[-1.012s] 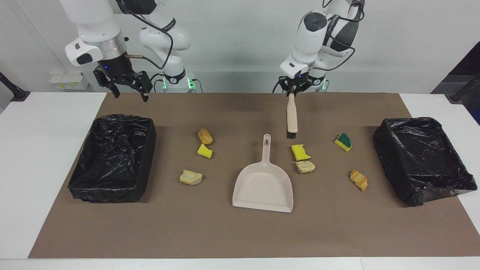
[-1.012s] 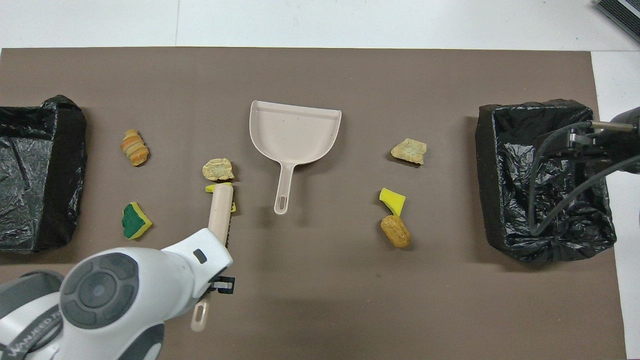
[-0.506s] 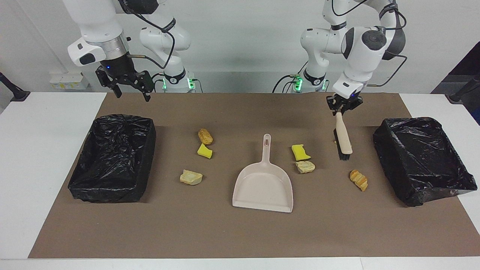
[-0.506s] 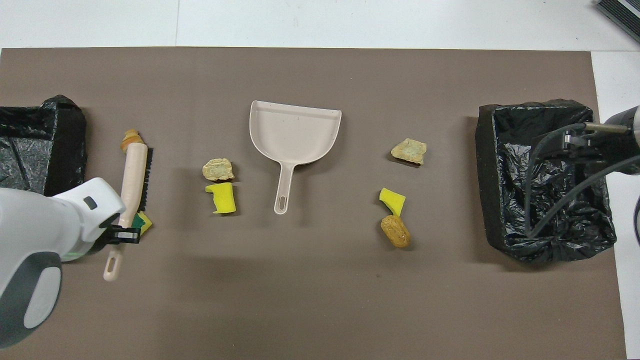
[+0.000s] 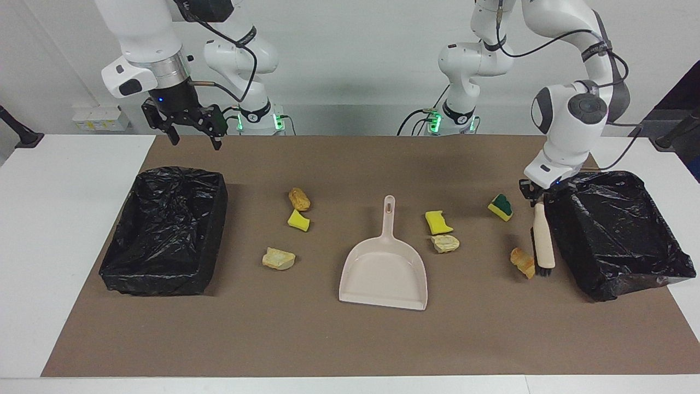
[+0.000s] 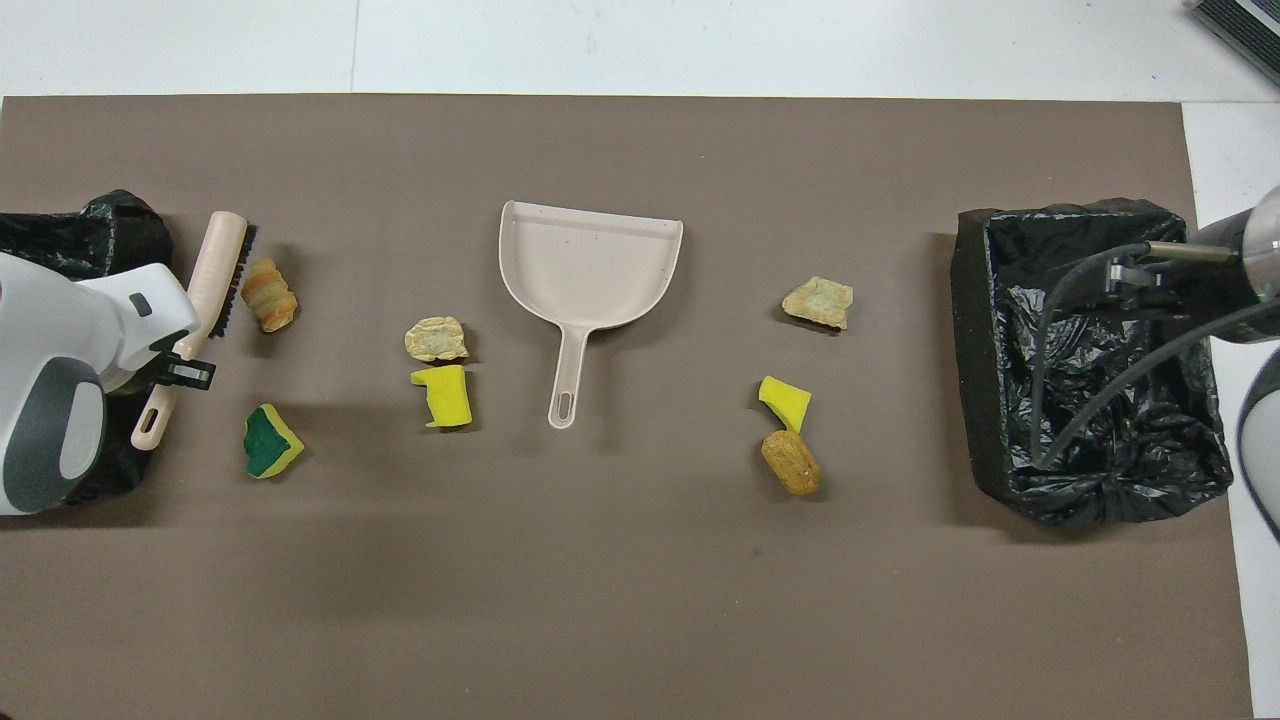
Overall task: Sweep and dump trash in bin
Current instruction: 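Move the brush toward the crumbs while the right gripper reaches the dustpan, then grasp the dustpan handle with the right gripper and set it near crumbs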
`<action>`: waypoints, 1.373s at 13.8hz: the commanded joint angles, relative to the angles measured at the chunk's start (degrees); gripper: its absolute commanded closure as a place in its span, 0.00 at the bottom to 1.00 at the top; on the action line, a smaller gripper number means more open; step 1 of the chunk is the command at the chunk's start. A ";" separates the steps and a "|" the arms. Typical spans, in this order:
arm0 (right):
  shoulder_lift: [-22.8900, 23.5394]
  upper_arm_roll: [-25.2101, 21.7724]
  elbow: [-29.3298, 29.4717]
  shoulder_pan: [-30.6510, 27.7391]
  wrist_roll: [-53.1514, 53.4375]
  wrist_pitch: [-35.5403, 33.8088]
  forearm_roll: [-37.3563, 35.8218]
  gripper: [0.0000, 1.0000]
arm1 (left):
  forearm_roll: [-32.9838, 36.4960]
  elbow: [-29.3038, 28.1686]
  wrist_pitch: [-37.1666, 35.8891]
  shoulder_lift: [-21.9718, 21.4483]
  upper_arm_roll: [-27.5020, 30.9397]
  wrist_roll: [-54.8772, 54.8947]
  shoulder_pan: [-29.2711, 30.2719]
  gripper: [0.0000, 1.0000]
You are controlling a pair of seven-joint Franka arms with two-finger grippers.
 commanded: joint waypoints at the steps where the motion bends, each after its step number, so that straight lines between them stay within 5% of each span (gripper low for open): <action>1: 0.31 0.27 -3.21 3.66 5.73 5.07 -0.81 0.00 | 1.05 3.81 3.35 5.00 -0.69 2.76 2.82 1.00; 5: 6.19 0.27 -2.87 11.12 14.44 12.01 -1.77 0.00 | 0.70 -0.13 0.21 3.62 -1.83 3.47 0.81 1.00; 12: 18.76 0.18 -1.47 27.13 26.58 21.17 -6.43 0.00 | -2.20 -1.81 -12.89 -0.34 -1.84 2.76 -14.83 1.00; 19: 29.66 0.10 5.48 33.20 31.51 27.13 -7.84 0.00 | -2.73 1.88 -14.66 -3.68 -0.96 -5.04 -10.19 1.00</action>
